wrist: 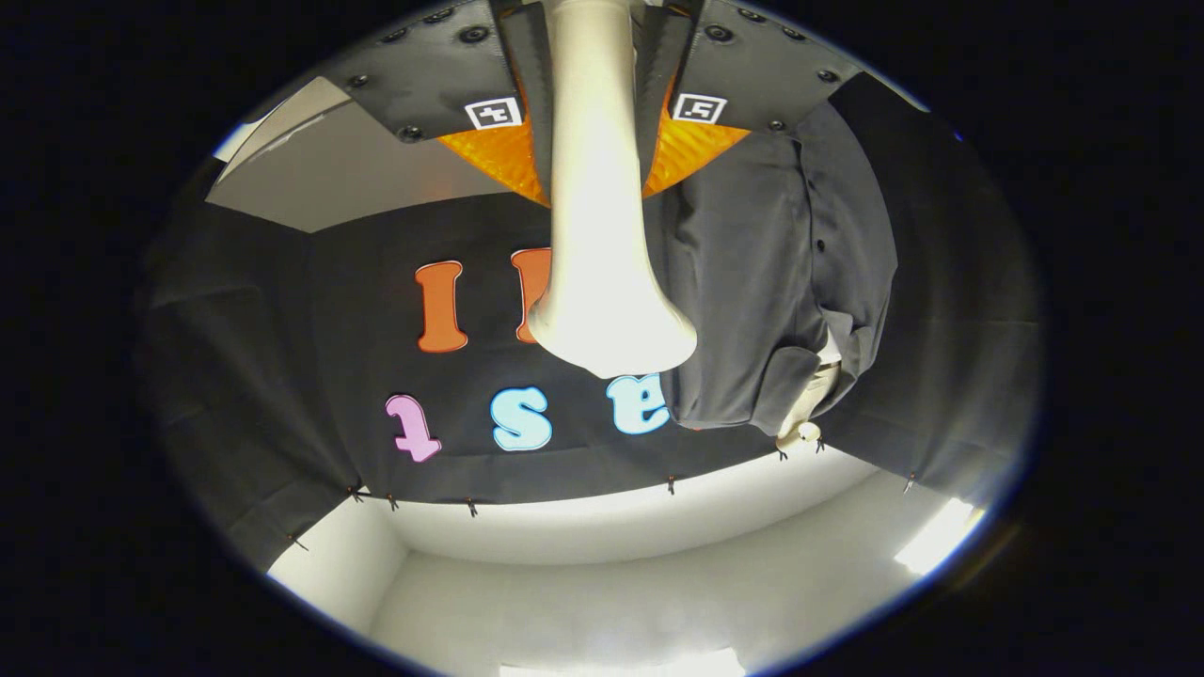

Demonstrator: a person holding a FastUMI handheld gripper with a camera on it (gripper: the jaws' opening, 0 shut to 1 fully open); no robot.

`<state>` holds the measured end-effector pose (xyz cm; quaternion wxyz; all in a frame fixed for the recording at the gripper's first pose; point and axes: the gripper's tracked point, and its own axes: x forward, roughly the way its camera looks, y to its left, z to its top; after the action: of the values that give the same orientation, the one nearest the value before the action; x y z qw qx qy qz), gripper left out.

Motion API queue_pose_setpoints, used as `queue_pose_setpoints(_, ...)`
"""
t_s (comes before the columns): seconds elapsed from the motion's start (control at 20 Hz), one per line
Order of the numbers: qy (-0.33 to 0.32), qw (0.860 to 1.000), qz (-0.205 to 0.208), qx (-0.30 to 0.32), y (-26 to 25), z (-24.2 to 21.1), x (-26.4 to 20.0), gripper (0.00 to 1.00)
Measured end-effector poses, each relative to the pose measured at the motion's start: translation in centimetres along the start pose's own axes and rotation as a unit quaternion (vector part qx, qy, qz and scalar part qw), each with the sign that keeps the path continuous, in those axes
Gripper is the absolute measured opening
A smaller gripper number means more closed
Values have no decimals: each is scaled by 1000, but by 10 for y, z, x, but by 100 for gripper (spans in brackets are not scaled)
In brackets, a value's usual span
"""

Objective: Iron the clothes twice with a garment steamer, once on the left side and once on the right side.

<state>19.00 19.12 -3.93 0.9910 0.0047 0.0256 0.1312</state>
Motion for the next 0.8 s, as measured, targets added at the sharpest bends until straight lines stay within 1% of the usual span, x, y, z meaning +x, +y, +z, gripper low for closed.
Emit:
queue_pose_setpoints(0.1, -10, 1000, -16, -8, 28, 2, -7, 44)
queue_pose_setpoints(0.25, -14, 1000, -24, -3, 68, 3, -14, 44)
queue_pose_setpoints(0.55, -39, 997, -53, -30, 134, 1, -29, 44)
queue_pose_setpoints(0.8, -41, 995, -74, -54, 180, -18, -17, 44)
